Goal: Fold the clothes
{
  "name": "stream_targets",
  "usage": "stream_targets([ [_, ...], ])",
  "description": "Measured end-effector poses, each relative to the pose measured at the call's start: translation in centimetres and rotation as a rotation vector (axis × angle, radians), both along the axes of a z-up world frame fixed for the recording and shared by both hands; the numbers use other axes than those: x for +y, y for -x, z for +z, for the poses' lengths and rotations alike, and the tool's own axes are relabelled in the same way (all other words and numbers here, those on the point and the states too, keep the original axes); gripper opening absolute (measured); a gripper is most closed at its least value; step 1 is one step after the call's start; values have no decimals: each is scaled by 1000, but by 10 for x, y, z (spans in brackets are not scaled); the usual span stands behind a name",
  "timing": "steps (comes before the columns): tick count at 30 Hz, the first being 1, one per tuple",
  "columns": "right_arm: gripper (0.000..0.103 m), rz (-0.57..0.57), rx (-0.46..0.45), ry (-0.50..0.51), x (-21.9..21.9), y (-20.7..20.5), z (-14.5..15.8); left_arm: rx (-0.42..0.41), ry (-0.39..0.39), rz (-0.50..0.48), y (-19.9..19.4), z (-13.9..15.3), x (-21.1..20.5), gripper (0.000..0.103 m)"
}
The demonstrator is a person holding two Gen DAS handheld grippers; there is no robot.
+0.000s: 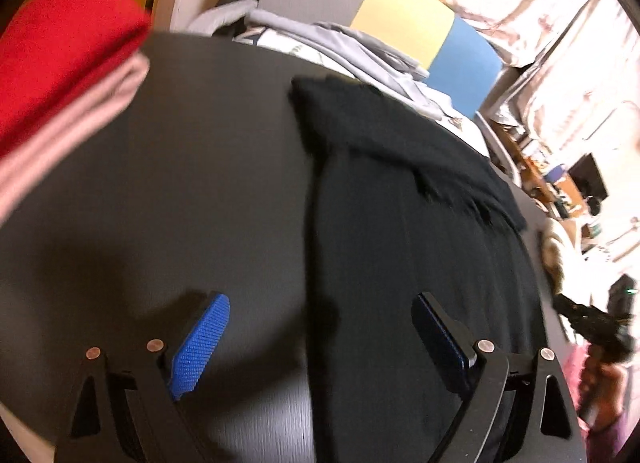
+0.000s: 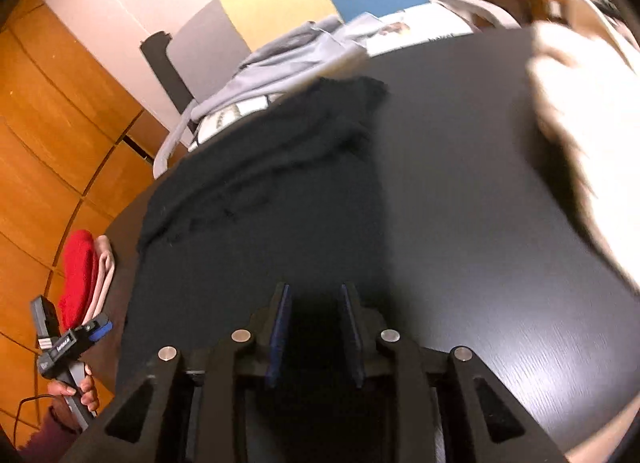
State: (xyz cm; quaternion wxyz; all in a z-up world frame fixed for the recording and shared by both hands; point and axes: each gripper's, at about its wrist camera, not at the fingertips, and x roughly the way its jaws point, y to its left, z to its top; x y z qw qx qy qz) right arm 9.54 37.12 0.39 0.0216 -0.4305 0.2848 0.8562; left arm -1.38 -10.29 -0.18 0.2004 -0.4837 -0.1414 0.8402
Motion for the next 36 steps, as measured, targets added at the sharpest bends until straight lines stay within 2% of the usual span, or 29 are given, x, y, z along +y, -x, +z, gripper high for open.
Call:
stream_targets([
  [5,29,34,-63,-1,6,-51,-19,13,-27,-31,-50,-4,-16,94],
  [8,29,81,-42,-27,-8,-70,-23,18,-18,-66,-67,-4,-19,95],
  [12,29,161,7,-1,-27,-84,-29,40,-50,-112,-84,-8,-16,99],
  [18,30,264,76,48,-49,-93,-38,34,-87,-174,-95,-11,-4,99],
  [22,30,278,102,129,-52,-97,-44,-34,-149,-238,-99,-14,9,98],
  [24,30,302,105,161,-53,-97,-49,-44,-141,-264,-104,-17,17,97],
  [28,30,322,94,169,-54,-98,-51,-44,-126,-269,-105,-17,20,96],
  [31,30,346,75,157,-60,-98,-50,-60,-132,-272,-103,-18,19,89],
  [36,30,373,77,142,-69,-91,-52,-65,-121,-297,-104,-19,24,87],
])
